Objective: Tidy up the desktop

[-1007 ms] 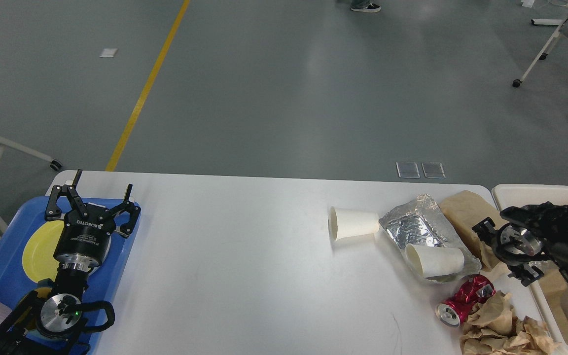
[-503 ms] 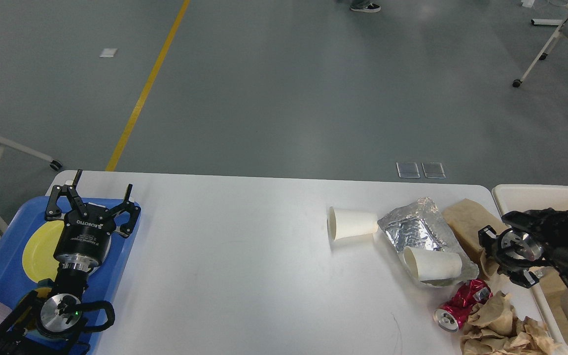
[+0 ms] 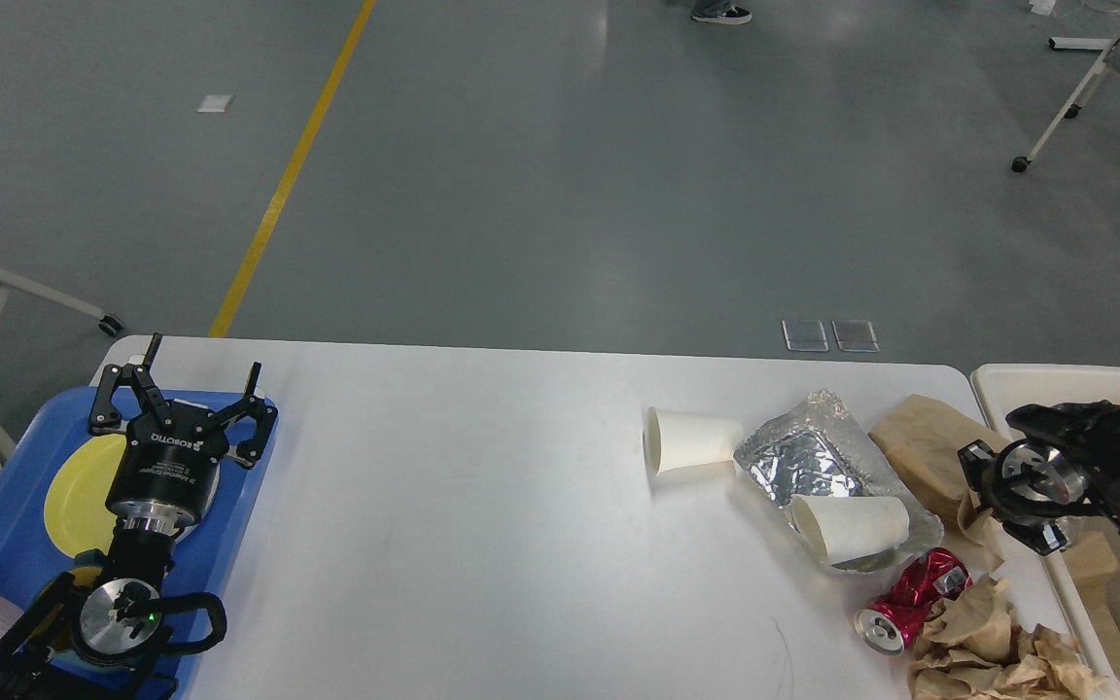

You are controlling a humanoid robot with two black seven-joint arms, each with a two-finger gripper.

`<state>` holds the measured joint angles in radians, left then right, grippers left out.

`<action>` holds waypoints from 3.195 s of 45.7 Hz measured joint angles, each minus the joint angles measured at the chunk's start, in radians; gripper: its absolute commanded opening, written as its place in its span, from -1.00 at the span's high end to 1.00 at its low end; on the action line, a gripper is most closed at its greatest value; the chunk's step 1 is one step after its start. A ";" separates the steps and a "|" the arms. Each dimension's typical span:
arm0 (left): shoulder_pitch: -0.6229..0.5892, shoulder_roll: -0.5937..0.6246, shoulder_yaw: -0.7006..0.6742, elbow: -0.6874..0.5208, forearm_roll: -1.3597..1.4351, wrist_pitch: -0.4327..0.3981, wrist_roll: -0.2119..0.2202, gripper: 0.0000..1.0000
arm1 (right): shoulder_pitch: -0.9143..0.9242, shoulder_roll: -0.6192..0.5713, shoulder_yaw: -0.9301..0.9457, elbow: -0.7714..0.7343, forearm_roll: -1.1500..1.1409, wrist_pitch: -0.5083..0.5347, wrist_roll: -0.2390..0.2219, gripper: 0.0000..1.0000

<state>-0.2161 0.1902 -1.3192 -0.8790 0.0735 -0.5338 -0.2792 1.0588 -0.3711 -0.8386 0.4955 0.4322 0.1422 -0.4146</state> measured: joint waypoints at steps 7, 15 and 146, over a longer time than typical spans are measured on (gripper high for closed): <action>0.000 0.000 0.000 0.000 0.000 0.000 0.000 -0.92 | 0.074 -0.059 0.000 0.081 -0.002 0.002 -0.005 1.00; 0.000 0.000 -0.001 0.000 -0.001 0.000 0.000 -0.92 | 0.251 -0.178 -0.044 0.236 -0.012 0.018 -0.028 1.00; 0.000 0.000 0.000 0.000 0.000 0.000 0.000 -0.92 | -0.498 -0.052 0.008 -0.479 -0.140 -0.200 0.253 -1.00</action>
<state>-0.2162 0.1903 -1.3192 -0.8790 0.0733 -0.5338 -0.2791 0.5607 -0.4228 -0.8309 0.0170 0.2922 -0.0577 -0.1612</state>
